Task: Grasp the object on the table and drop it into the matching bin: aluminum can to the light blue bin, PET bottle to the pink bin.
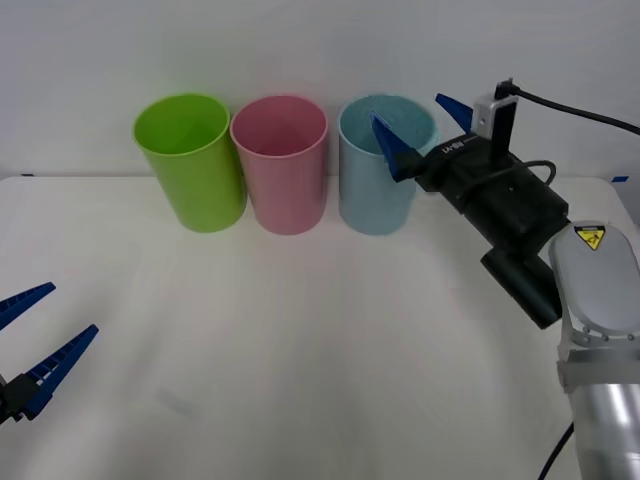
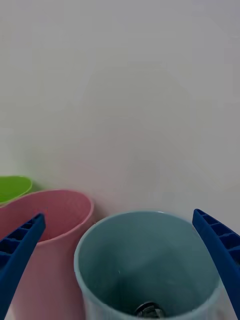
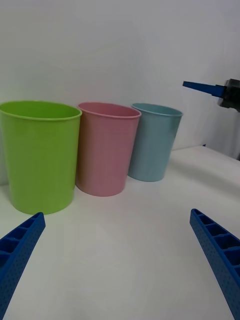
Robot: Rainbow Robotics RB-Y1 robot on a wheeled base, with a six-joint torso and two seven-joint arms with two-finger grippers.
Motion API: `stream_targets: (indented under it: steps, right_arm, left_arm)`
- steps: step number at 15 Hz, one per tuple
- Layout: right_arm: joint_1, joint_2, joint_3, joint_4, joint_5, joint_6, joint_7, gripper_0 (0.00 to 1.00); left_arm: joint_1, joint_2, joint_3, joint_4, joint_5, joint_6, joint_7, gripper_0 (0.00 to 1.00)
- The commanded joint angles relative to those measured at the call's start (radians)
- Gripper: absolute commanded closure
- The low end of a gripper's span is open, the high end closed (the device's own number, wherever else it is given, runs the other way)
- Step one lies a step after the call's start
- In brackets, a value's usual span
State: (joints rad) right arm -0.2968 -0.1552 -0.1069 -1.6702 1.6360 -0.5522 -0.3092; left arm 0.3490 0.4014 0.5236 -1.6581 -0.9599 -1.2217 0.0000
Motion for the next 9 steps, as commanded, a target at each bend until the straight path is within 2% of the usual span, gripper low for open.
stream_targets:
  steps: [1,6,9]
  right_arm:
    - [0.108,-0.083,0.027,-0.088,-0.094,-0.045,0.005,0.0]
    - [0.282,-0.176,-0.014,-0.187,-0.229,-0.201,0.044,0.0]
    - [0.377,-0.187,-0.066,-0.203,-0.303,-0.29,0.186,0.0]
  left_arm:
    - [0.0,0.0,0.0,0.0,0.0,0.0,0.0,0.0]
    - [0.0,0.0,0.0,0.0,0.0,0.0,0.0,0.0]
    - [0.0,0.0,0.0,0.0,0.0,0.0,0.0,0.0]
